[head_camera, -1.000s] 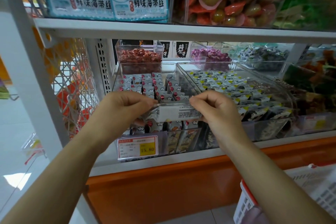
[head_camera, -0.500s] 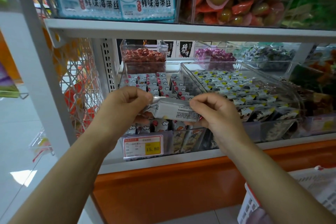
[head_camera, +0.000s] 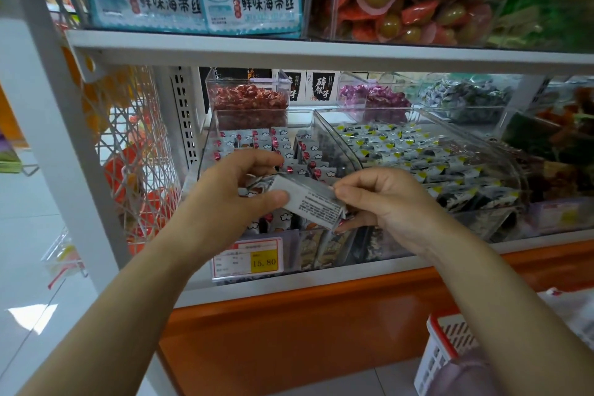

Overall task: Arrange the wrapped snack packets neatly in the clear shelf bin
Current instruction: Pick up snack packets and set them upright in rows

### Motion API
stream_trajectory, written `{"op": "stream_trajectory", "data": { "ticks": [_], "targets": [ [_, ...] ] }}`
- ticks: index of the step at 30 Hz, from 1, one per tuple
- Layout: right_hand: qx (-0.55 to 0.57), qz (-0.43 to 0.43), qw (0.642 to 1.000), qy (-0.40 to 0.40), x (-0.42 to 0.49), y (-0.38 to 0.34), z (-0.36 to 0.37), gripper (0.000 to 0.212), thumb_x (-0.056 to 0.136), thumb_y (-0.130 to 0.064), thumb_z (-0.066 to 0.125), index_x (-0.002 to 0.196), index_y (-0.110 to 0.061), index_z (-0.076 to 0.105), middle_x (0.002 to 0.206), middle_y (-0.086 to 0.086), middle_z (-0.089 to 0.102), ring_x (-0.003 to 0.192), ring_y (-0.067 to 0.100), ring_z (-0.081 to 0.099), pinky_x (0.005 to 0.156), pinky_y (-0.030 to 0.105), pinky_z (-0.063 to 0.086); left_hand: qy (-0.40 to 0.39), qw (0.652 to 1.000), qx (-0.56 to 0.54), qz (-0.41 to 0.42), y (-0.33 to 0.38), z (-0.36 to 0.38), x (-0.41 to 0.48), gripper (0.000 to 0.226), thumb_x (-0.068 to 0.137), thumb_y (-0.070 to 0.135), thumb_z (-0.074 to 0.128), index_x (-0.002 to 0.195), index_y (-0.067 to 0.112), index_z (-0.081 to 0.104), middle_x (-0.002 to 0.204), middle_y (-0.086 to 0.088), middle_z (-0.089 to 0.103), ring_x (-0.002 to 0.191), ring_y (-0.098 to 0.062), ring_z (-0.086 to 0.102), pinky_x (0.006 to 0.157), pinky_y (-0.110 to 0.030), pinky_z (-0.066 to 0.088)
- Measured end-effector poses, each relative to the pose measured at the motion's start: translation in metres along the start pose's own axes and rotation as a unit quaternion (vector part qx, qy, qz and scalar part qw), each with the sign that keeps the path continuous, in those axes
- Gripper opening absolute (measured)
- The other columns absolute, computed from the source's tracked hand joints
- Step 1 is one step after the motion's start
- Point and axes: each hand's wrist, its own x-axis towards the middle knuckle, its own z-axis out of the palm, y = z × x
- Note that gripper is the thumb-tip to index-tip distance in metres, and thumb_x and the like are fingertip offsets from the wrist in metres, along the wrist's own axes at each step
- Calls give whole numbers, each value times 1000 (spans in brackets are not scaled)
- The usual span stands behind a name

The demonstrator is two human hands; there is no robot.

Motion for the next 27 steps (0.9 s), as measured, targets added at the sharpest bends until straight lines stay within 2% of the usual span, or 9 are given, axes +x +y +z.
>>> {"op": "stream_trajectory", "data": {
  "ticks": [4, 11, 16, 18, 19, 21, 23, 25, 27],
  "targets": [
    [-4, 3, 1000, -24, 1, 1, -2, 17, 84, 1, 59, 75, -6, 71, 78, 1, 74, 76, 18, 71, 52, 25, 57, -12, 1000, 0, -6, -2, -1, 0, 32, 82, 15, 66, 98, 42, 59, 88, 22, 67, 83, 4, 63, 66, -10, 51],
    [-21, -10, 1000, -13, 2, 7, 0, 16, 88, -2, 56, 80, -5, 69, 80, 3, 74, 75, 20, 71, 53, 26, 57, -10, 1000, 7, -18, -5, -1, 1, 23, 85, 20, 62, 100, 38, 62, 86, 15, 70, 80, -1, 66, 65, -15, 55],
    [31, -39, 999, -2, 1, 11, 16, 29, 79, -32, 62, 103, -19, 69, 100, 4, 73, 90, 20, 70, 71, 29, 59, 97, 993, -52, -34, -11, 1, 7, 10, 89, 23, 57, 87, 27, 66, 77, 8, 73, 72, -8, 70, 61, -17, 55],
    [0, -55, 998, 13, 0, 12, 25, 48, 73, -32, 68, 118, -18, 61, 104, 1, 71, 88, 16, 71, 71, 22, 56, 127, 989, -50, -48, -11, 1, 9, 13, 91, 23, 56, 90, 19, 68, 73, 0, 72, 68, -12, 71, 59, -21, 57],
    [-28, -71, 996, 35, 1, 12, 29, 42, 76, -27, 69, 117, -20, 61, 100, -3, 71, 82, 13, 71, 68, 18, 54, 132, 989, -36, -53, -12, 1, 10, 16, 92, 23, 54, 94, 15, 68, 73, -2, 72, 66, -12, 71, 57, -23, 57],
    [-63, -100, 990, 83, 5, 8, 35, 19, 84, -16, 66, 100, -24, 66, 88, -4, 72, 72, 10, 71, 63, 15, 53, 132, 990, 21, -53, -12, 4, 11, 23, 94, 27, 50, 99, 11, 66, 76, -2, 69, 65, -13, 70, 55, -27, 58],
    [-53, -105, 986, 116, 17, 4, 36, 11, 87, -10, 61, 90, -18, 68, 84, -1, 71, 70, 10, 69, 63, 18, 55, 145, 976, 164, -11, -11, 4, 13, 30, 95, 35, 44, 104, 13, 63, 82, -1, 67, 70, -18, 66, 60, -35, 56],
    [-48, -103, 983, 145, 38, 0, 35, 9, 89, -8, 59, 87, -10, 68, 84, 3, 68, 70, 11, 68, 65, 22, 58, 160, 921, 350, 56, -12, -1, 17, 39, 94, 41, 40, 117, 15, 58, 101, -4, 65, 90, -22, 62, 74, -34, 49],
    [-81, -113, 975, 174, 66, -1, 37, 10, 91, -6, 57, 88, 0, 65, 85, 4, 64, 69, 12, 66, 66, 24, 58, 144, 863, 480, 70, -17, -9, 22, 48, 94, 45, 35, 130, 17, 49, 133, -7, 53, 124, -26, 45, 101, -39, 35]
  ]
}}
